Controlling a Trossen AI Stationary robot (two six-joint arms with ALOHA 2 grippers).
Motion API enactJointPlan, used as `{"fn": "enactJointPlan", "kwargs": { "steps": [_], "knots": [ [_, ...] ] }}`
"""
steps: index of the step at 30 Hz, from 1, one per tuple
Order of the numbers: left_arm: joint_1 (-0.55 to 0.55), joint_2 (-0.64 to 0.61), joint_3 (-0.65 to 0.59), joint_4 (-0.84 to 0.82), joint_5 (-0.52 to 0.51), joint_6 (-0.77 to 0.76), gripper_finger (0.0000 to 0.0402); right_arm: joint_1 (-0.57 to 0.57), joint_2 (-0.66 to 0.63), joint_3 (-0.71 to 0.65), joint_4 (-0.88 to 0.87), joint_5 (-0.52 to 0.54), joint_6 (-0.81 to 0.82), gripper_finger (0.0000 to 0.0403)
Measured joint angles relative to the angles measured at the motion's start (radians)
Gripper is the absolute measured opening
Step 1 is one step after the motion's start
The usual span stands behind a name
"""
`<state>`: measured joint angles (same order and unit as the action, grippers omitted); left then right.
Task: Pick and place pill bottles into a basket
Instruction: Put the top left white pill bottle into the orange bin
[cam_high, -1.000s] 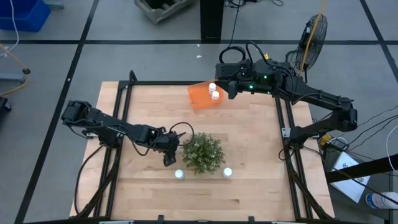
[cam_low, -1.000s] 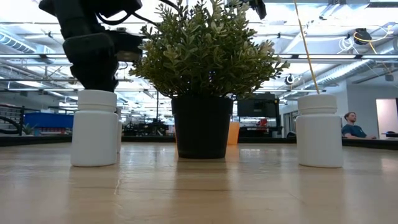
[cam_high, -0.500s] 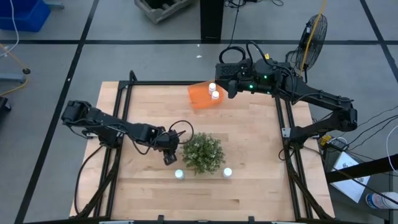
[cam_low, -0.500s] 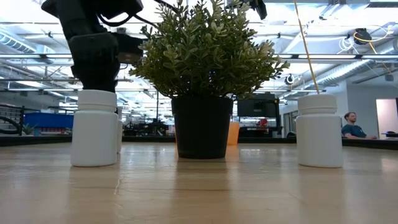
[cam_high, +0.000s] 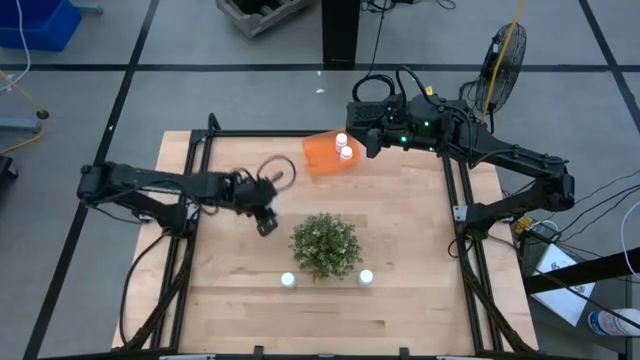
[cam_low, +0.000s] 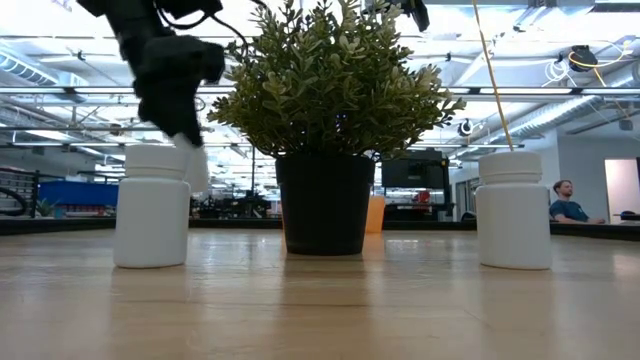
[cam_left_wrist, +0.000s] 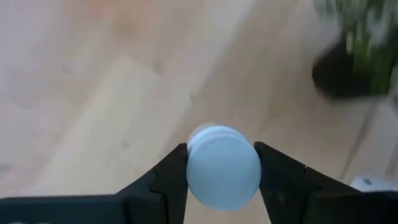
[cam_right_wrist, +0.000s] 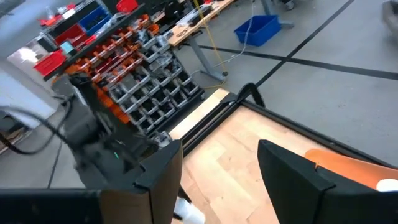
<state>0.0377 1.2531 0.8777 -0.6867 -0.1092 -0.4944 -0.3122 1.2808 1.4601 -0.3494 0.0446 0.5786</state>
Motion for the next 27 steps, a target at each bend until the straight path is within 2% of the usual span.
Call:
{"fn": "enactJointPlan", "kwargs": {
  "steps": [6, 12, 17, 22, 25, 27],
  "knots": [
    [0.172, -0.033, 0.110, 0.014, -0.022, 0.152, 0.0183, 0.000, 0.000, 0.000, 0.001, 0.038, -0.007, 0.0201],
    [0.348, 0.038, 0.266, 0.084, 0.013, 0.279, 0.0164, 0.000, 0.000, 0.000, -0.001, 0.061, 0.004, 0.0201],
    [0.460, 0.159, 0.422, 0.080, 0.066, 0.362, 0.0165, 0.000, 0.000, 0.000, 0.000, 0.062, 0.011, 0.0201],
    [0.529, 0.314, 0.577, 0.074, 0.150, 0.452, 0.0185, 0.000, 0.000, 0.000, -0.001, 0.061, 0.011, 0.0201],
    [0.556, 0.419, 0.661, 0.051, 0.218, 0.500, 0.0174, 0.000, 0.000, 0.000, -0.001, 0.061, 0.012, 0.0201],
    [0.568, 0.483, 0.710, 0.024, 0.224, 0.531, 0.0164, 0.000, 0.000, 0.000, -0.001, 0.061, 0.012, 0.0201]
  ]
}}
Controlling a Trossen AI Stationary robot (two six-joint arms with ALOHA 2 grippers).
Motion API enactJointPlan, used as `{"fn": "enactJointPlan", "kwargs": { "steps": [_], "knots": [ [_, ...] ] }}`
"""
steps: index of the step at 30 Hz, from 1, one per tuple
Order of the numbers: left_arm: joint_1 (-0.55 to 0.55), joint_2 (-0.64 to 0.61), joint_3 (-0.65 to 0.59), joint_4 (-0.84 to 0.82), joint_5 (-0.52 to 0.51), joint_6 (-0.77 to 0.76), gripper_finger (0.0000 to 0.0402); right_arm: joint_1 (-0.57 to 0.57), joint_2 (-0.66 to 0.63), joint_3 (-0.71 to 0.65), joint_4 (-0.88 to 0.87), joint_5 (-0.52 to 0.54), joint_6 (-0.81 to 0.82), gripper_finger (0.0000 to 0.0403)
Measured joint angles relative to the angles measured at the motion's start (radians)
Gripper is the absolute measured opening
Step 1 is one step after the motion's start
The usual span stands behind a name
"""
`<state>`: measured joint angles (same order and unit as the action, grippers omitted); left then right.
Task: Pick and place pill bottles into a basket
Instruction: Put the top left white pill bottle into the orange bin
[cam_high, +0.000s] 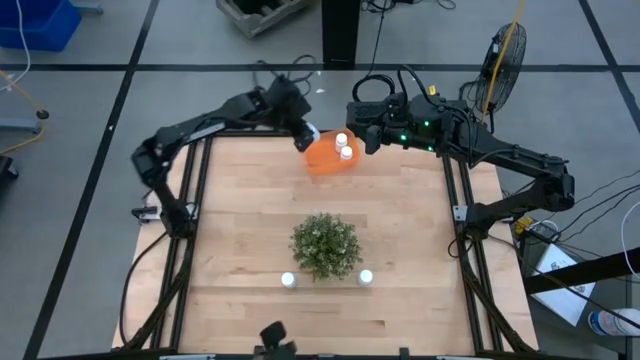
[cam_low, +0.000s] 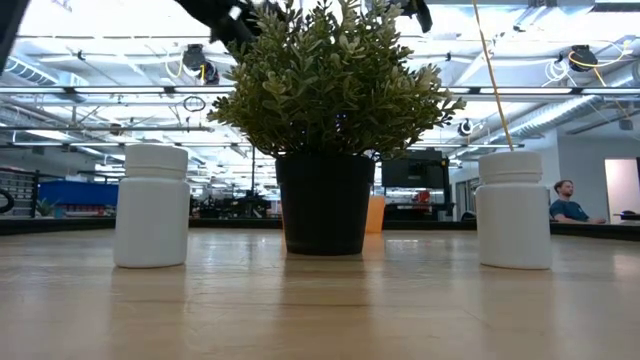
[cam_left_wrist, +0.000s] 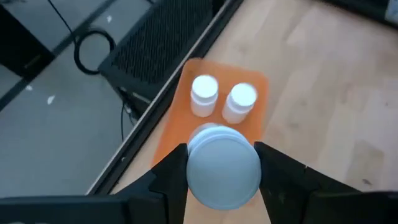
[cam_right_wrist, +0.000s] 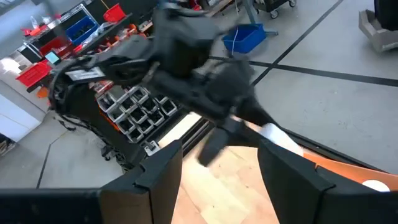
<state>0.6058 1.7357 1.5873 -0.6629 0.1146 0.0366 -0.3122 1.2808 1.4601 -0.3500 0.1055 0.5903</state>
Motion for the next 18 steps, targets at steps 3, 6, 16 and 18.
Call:
{"fn": "enactJointPlan", "kwargs": {
  "steps": [3, 6, 16, 18],
  "knots": [
    [0.020, 0.088, 0.056, -0.024, -0.002, 0.031, 0.0164, 0.000, 0.000, 0.000, 0.000, 0.000, 0.000, 0.0201],
    [0.040, 0.164, 0.099, -0.043, -0.001, 0.059, 0.0166, 0.000, 0.000, 0.000, 0.000, -0.001, 0.000, 0.0201],
    [0.067, 0.309, 0.125, -0.048, 0.048, 0.116, 0.0165, 0.000, 0.000, 0.000, -0.004, 0.000, -0.009, 0.0201],
    [0.066, 0.322, 0.125, -0.048, 0.043, 0.123, 0.0164, 0.000, 0.000, 0.000, -0.005, 0.001, -0.009, 0.0201]
  ]
}}
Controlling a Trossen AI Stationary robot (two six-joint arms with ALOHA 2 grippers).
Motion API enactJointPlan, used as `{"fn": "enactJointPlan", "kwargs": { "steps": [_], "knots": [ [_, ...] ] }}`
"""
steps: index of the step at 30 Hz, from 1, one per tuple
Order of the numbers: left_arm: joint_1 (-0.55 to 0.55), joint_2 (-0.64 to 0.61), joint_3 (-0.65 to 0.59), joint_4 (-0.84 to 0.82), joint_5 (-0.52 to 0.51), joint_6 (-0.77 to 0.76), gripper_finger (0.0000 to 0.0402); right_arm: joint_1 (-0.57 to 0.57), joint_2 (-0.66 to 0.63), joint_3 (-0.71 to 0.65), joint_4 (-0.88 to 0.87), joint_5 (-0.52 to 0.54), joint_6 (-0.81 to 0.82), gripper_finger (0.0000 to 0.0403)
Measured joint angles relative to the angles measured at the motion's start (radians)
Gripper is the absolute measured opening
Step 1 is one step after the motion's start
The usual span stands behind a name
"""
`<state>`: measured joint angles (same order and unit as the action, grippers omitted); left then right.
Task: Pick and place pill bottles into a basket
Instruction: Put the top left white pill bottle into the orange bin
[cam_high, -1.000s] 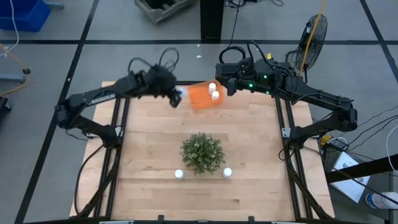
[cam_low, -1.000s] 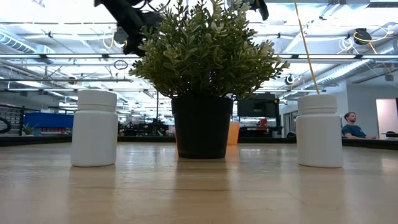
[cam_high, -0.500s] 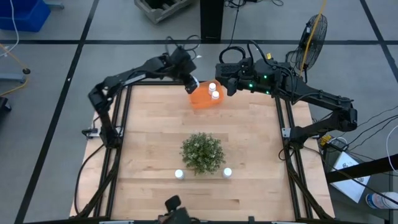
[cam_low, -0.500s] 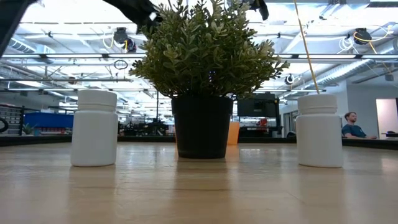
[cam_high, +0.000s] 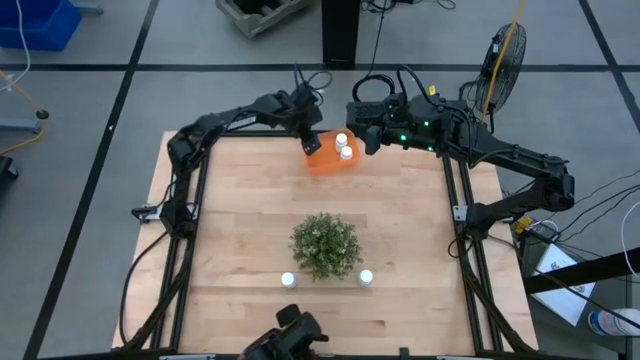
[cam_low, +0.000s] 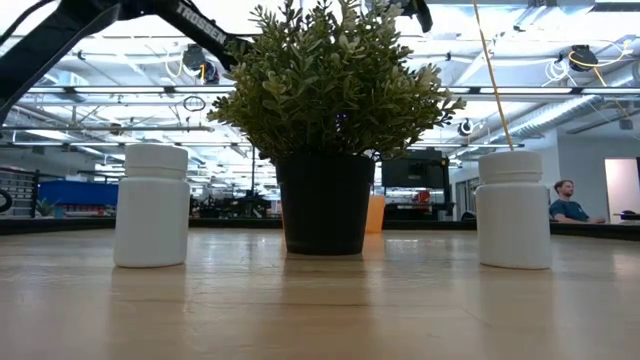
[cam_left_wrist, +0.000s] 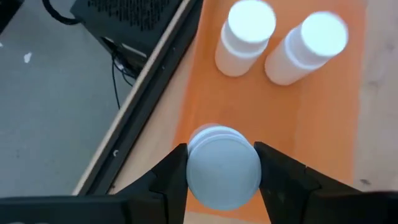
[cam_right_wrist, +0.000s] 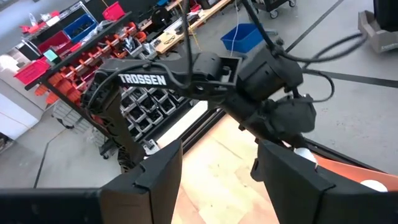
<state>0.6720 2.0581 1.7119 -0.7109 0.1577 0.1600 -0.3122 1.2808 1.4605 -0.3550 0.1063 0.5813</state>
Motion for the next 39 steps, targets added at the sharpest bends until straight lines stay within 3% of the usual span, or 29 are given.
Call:
{"fn": "enactJointPlan", "kwargs": {
  "steps": [4, 11, 18, 30, 34, 39],
  "knots": [
    [-0.001, 0.017, 0.000, -0.001, 0.010, 0.022, 0.0165, 0.000, 0.000, 0.000, 0.000, 0.001, -0.006, 0.0201],
    [-0.010, 0.046, 0.000, -0.015, 0.025, 0.051, 0.0216, 0.000, 0.000, 0.000, -0.001, 0.002, -0.029, 0.0201],
    [-0.020, 0.052, -0.003, -0.012, -0.033, 0.060, 0.0175, 0.000, 0.000, 0.000, -0.001, 0.006, -0.028, 0.0201],
    [-0.020, 0.051, -0.003, 0.020, -0.026, 0.125, 0.0122, 0.000, 0.000, 0.000, -0.001, 0.006, -0.022, 0.0201],
    [-0.020, 0.051, -0.003, 0.029, 0.042, 0.152, 0.0135, 0.000, 0.000, 0.000, -0.001, 0.001, -0.019, 0.0201],
    [-0.021, 0.050, -0.004, 0.033, 0.065, 0.160, 0.0183, 0.000, 0.000, 0.000, -0.001, 0.000, -0.031, 0.0201]
  ]
}}
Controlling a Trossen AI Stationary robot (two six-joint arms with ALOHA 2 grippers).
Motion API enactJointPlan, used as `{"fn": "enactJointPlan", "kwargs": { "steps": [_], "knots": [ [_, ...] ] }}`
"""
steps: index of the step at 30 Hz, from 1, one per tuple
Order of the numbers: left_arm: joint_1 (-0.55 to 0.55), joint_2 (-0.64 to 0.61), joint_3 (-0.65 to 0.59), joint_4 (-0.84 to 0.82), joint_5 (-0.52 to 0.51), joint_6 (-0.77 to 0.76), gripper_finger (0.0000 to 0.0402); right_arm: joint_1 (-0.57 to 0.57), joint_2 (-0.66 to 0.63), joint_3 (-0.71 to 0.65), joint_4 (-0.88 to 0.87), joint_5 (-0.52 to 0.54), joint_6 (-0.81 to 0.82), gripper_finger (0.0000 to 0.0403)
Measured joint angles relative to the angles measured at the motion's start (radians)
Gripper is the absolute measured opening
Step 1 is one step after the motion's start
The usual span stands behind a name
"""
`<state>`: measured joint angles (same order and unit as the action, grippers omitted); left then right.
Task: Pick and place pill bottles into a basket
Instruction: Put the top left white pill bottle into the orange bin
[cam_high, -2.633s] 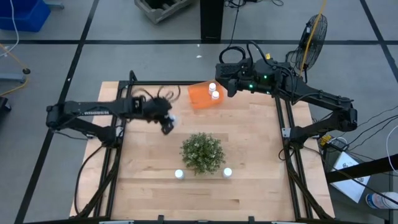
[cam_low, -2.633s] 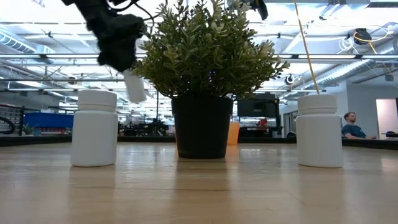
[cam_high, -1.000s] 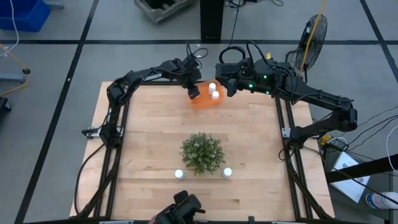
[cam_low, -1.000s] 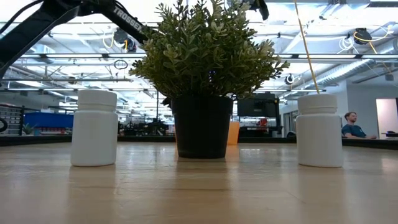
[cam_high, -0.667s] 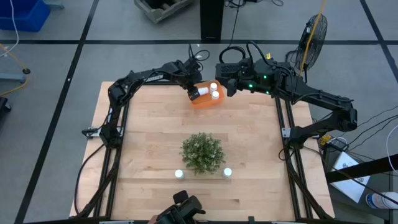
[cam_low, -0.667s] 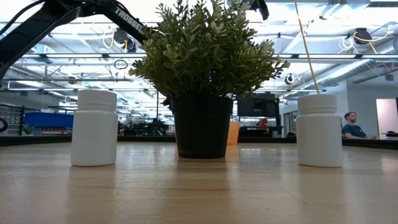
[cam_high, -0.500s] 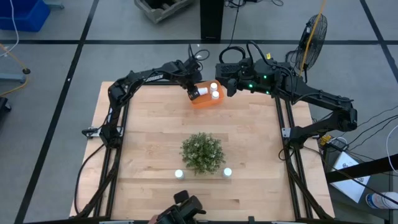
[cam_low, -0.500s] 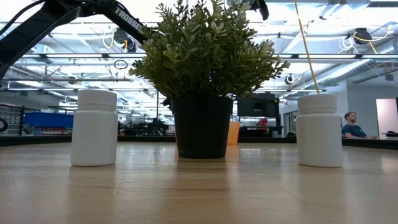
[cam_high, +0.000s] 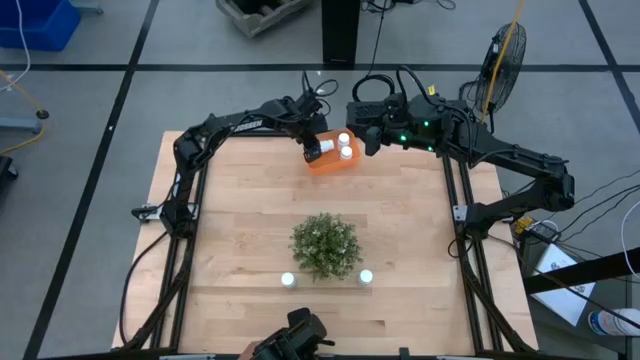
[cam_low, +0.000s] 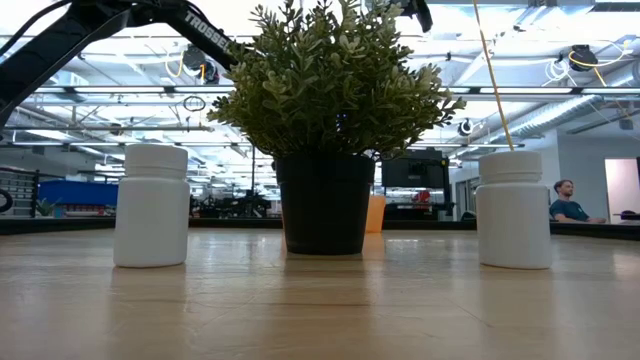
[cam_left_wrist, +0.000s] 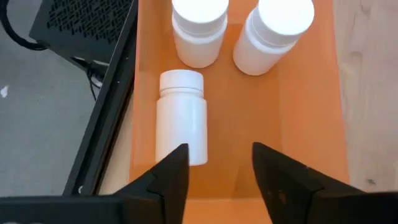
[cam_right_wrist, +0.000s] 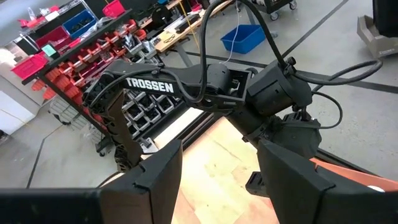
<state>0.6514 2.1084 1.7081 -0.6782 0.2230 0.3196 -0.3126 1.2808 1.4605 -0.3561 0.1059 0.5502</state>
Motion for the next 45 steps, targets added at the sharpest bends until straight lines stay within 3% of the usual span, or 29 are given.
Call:
{"fn": "enactJointPlan", "kwargs": {
  "steps": [4, 8, 23, 31, 36, 45],
  "knots": [
    [-0.002, 0.000, 0.000, 0.004, 0.011, 0.045, 0.0223, 0.000, 0.000, -0.001, -0.001, -0.001, -0.019, 0.0201],
    [-0.017, 0.000, 0.000, 0.001, 0.039, 0.114, 0.0232, 0.000, 0.000, -0.018, -0.001, -0.001, -0.020, 0.0201],
    [-0.022, 0.035, 0.000, 0.046, -0.041, 0.071, 0.0150, 0.000, -0.013, -0.060, 0.000, -0.033, -0.013, 0.0201],
    [-0.026, 0.096, -0.001, 0.045, -0.071, 0.043, 0.0137, -0.006, -0.013, -0.061, 0.002, -0.062, -0.021, 0.0201],
    [-0.026, 0.092, 0.000, 0.054, -0.076, 0.041, 0.0157, -0.022, -0.013, -0.061, 0.002, -0.107, -0.028, 0.0201],
    [-0.034, 0.048, 0.000, 0.069, -0.113, 0.027, 0.0233, -0.022, -0.013, -0.061, 0.004, -0.111, -0.042, 0.0201]
  ]
}}
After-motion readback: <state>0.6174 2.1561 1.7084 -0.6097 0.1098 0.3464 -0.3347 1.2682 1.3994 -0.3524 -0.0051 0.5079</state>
